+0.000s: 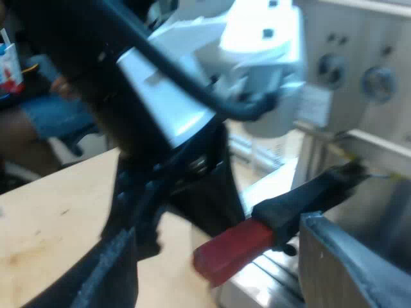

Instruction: Put the handle in the coffee machine

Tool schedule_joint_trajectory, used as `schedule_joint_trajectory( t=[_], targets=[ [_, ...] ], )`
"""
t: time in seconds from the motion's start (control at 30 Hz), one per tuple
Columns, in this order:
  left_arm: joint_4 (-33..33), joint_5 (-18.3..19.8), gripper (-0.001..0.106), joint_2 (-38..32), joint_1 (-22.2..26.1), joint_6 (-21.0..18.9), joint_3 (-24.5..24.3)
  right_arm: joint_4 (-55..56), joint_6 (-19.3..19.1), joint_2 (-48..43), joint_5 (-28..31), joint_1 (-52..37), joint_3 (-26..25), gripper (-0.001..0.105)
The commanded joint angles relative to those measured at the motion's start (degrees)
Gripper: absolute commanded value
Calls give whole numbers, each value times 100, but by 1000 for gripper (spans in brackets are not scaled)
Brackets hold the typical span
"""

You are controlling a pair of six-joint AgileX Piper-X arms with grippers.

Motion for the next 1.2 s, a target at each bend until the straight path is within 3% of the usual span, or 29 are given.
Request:
schedule_joint_trajectory(
  t=[0.03, 0.13, 0.17, 0.3, 0.57, 0.8, 0.9, 1.2],
  targets=[
    [-516, 2171, 0, -32, -364, 148, -47, 69, -23, -112, 140, 15, -31, 56],
    [-579, 2268, 0, -32, -364, 153, -47, 364, -23, -343, 715, 15, -31, 57],
    [-700, 2399, 0, -32, -364, 152, -47, 1032, 482, -638, 878, 15, -31, 66],
    [-859, 2402, 0, -32, -364, 152, -47, 1642, 805, -763, 878, 15, -31, 69],
    [-815, 2372, 0, -32, -364, 152, -47, 1817, 874, -762, 766, 15, -31, 69],
    [-70, 1773, 0, -32, -217, 474, -47, 1817, 874, -762, 748, 15, -31, 69],
    [231, 1583, 0, -32, 179, 606, -47, 1817, 874, -762, 748, 15, -31, 69],
    [783, 1598, 0, -270, 1462, 827, -47, 1817, 874, -762, 797, 15, -31, 69]
  ],
)
